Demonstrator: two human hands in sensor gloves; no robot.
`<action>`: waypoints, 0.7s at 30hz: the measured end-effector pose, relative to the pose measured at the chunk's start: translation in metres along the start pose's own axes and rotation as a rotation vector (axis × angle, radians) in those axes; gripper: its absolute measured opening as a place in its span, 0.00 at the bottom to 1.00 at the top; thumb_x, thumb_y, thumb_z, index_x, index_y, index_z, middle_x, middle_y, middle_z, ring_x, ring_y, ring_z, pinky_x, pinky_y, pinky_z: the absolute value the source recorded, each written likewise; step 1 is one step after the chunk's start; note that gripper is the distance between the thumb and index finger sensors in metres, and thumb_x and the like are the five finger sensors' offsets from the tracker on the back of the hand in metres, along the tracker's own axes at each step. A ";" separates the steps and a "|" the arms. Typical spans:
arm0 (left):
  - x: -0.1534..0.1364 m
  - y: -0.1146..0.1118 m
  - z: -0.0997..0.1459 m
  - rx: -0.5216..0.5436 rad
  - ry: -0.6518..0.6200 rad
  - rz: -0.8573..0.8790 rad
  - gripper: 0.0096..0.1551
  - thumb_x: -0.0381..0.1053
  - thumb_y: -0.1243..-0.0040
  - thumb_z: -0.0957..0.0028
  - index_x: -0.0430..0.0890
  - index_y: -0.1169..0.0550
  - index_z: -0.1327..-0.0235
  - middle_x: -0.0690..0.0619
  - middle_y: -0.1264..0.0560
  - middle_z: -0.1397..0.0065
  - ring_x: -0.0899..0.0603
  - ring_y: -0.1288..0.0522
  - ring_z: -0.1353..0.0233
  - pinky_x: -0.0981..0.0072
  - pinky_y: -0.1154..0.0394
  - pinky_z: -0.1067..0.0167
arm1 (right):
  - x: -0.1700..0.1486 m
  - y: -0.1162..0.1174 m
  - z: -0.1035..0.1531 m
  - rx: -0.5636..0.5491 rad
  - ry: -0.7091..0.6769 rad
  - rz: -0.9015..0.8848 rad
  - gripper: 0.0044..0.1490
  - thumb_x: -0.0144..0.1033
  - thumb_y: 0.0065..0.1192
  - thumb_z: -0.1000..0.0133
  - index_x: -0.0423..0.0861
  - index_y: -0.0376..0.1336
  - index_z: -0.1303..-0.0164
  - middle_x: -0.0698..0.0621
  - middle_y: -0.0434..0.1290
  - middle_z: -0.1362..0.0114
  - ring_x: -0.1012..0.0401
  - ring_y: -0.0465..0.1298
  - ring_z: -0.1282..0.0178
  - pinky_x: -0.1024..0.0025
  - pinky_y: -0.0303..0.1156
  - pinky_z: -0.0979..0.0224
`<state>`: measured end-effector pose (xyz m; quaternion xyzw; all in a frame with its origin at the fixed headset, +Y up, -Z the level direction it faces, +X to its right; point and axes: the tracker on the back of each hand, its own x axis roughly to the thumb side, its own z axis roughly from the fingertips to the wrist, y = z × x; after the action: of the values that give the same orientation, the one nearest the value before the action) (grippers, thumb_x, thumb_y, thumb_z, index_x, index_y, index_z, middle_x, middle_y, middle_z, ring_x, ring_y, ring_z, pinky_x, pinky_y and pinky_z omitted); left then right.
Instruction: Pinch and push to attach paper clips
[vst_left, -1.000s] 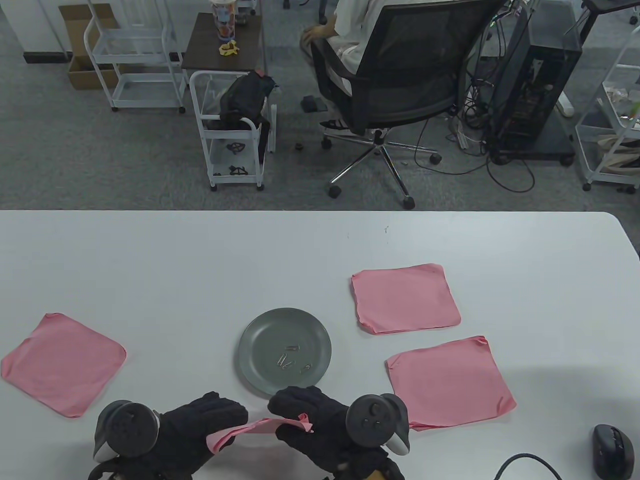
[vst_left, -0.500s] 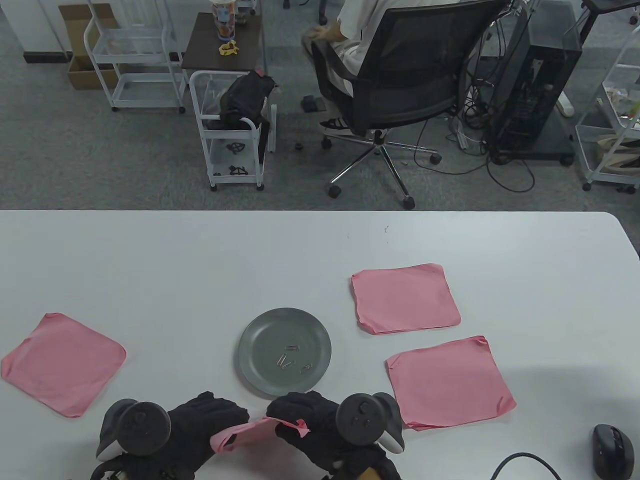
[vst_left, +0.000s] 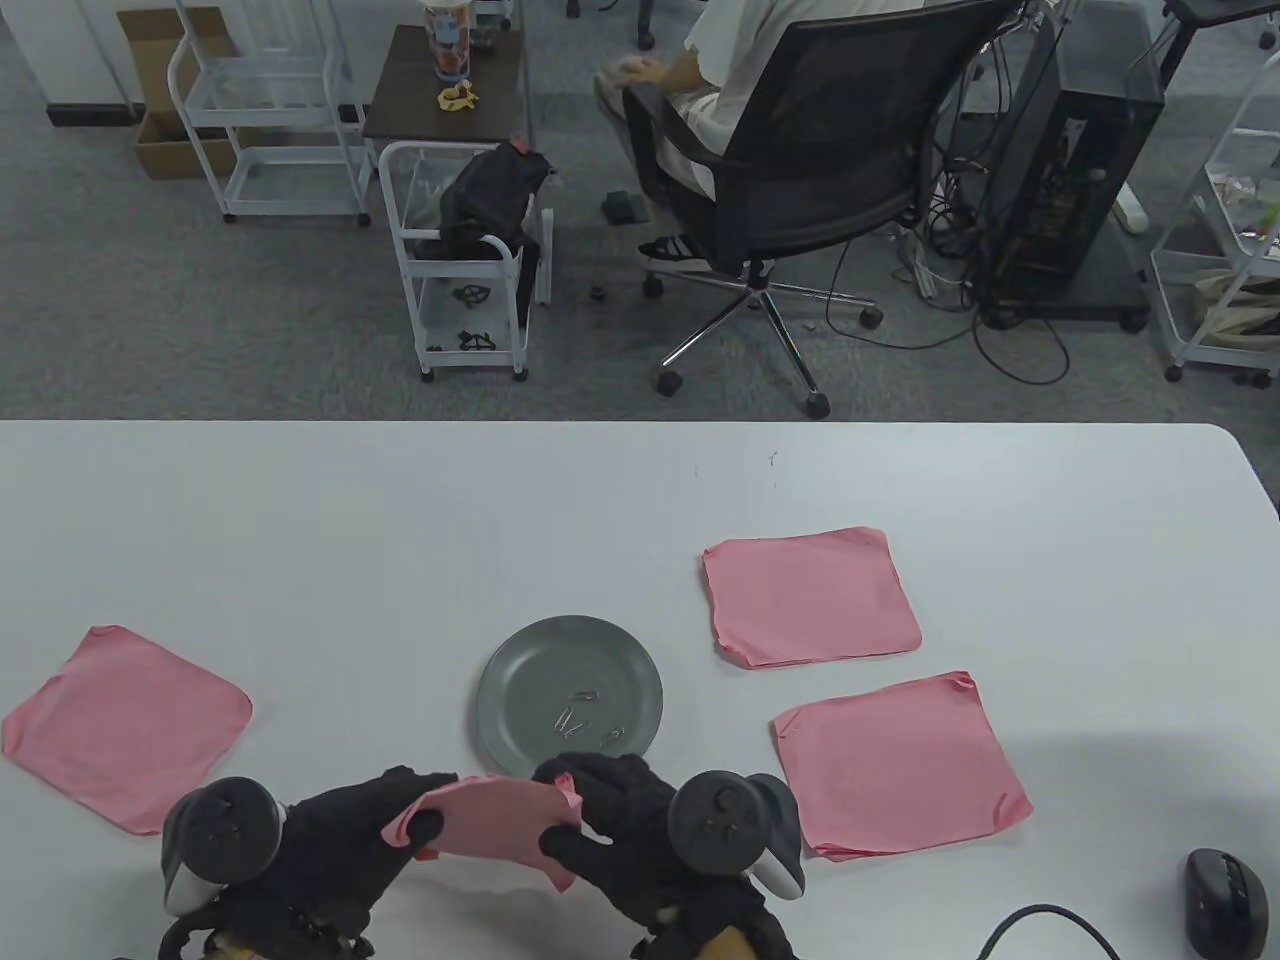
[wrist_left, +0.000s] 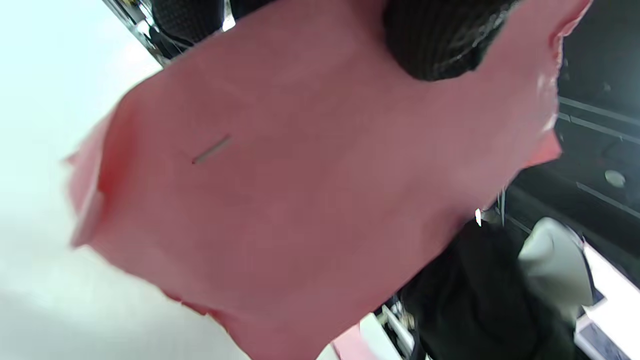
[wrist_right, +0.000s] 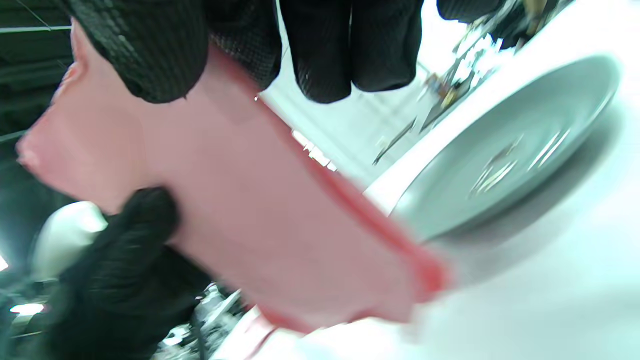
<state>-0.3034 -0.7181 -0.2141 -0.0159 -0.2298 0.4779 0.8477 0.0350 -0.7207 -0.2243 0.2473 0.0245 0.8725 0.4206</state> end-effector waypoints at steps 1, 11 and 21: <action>-0.001 0.010 0.004 0.042 0.016 0.014 0.23 0.57 0.35 0.50 0.56 0.17 0.42 0.55 0.14 0.42 0.46 0.14 0.39 0.43 0.29 0.30 | -0.004 -0.005 -0.002 -0.016 0.052 0.075 0.40 0.56 0.62 0.46 0.53 0.56 0.25 0.47 0.58 0.18 0.42 0.59 0.20 0.34 0.45 0.19; -0.009 0.043 0.016 0.166 0.087 -0.001 0.23 0.57 0.36 0.49 0.54 0.17 0.41 0.53 0.14 0.42 0.44 0.14 0.41 0.42 0.29 0.31 | -0.025 0.020 -0.053 0.343 0.355 0.664 0.55 0.61 0.68 0.53 0.53 0.47 0.21 0.48 0.45 0.17 0.44 0.49 0.19 0.32 0.35 0.19; -0.006 0.034 0.010 0.098 0.085 -0.045 0.24 0.57 0.36 0.49 0.55 0.18 0.41 0.53 0.15 0.41 0.44 0.14 0.40 0.41 0.29 0.30 | -0.040 0.044 -0.072 0.425 0.457 0.831 0.55 0.65 0.65 0.53 0.52 0.49 0.21 0.49 0.47 0.19 0.45 0.47 0.23 0.34 0.29 0.21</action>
<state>-0.3373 -0.7059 -0.2161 0.0107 -0.1702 0.4684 0.8669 -0.0079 -0.7669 -0.2926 0.1193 0.1920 0.9734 -0.0367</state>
